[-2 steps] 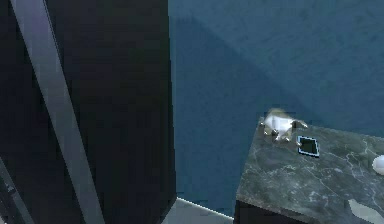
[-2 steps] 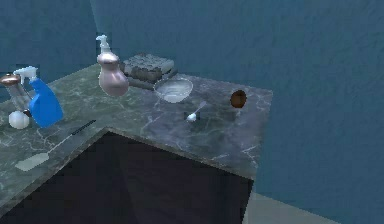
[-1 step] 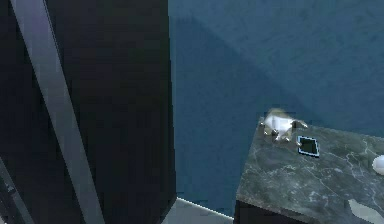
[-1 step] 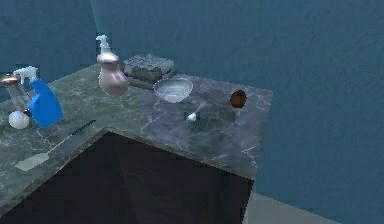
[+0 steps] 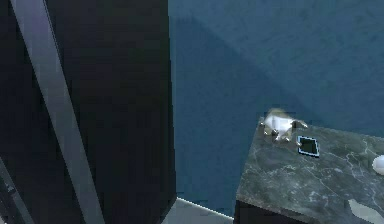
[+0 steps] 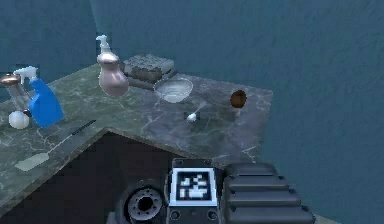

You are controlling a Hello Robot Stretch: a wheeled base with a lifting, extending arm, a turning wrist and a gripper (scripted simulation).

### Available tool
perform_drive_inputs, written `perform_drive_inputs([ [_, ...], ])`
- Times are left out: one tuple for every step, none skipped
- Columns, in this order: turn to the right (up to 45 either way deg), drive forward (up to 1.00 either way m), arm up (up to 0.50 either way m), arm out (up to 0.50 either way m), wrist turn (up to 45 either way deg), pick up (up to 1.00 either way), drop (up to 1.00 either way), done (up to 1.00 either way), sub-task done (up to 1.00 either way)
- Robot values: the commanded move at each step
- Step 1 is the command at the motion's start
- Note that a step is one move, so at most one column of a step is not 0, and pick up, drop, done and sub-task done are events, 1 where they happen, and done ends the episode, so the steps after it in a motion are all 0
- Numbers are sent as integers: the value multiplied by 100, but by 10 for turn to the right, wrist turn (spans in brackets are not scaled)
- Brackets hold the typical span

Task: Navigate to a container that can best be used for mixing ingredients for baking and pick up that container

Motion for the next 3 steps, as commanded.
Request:
perform_drive_inputs([
  [0,0,0,48,0,0,0,0,0],
  [0,0,0,0,450,0,0,0,0],
  [0,0,0,0,450,0,0,0,0],
])
